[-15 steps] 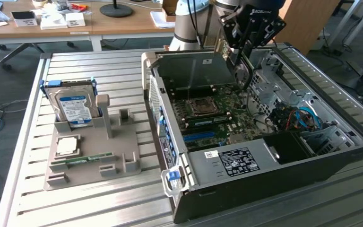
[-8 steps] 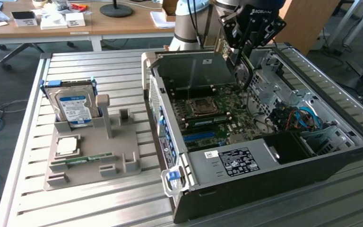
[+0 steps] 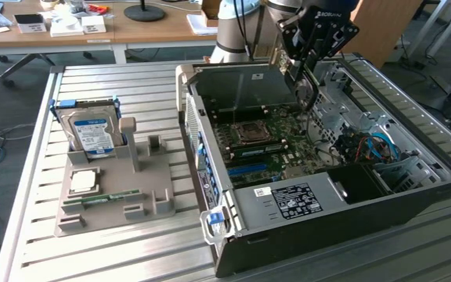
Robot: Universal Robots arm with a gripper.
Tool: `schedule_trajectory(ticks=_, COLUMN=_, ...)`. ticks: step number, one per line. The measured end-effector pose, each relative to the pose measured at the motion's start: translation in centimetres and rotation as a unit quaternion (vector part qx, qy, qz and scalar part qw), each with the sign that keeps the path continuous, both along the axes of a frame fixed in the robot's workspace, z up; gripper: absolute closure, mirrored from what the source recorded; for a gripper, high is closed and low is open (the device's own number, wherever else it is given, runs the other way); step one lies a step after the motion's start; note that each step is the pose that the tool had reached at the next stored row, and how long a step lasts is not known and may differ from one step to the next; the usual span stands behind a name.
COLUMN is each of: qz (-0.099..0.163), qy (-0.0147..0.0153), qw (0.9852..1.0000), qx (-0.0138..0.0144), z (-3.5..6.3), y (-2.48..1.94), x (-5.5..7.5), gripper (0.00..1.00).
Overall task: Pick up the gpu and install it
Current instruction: 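Pick up the gpu and move the gpu toward the slot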
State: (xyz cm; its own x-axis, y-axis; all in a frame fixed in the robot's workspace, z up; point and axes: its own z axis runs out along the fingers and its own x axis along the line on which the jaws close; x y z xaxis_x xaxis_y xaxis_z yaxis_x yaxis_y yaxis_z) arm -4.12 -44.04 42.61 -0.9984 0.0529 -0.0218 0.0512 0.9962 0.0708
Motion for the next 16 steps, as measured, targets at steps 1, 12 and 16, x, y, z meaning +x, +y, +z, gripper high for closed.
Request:
schedule_trajectory(ticks=1, qz=0.0, qy=0.0, qw=1.0, qx=0.0, z=0.0, y=0.0, x=0.2, gripper=0.73)
schedule_trajectory(ticks=12, qz=0.0, qy=0.0, qw=1.0, qx=0.0, z=0.0, y=0.0, x=2.2, gripper=0.73)
schedule_trajectory(ticks=16, qz=0.0, qy=0.0, qw=1.0, qx=0.0, z=0.0, y=0.0, x=2.7, gripper=0.73)
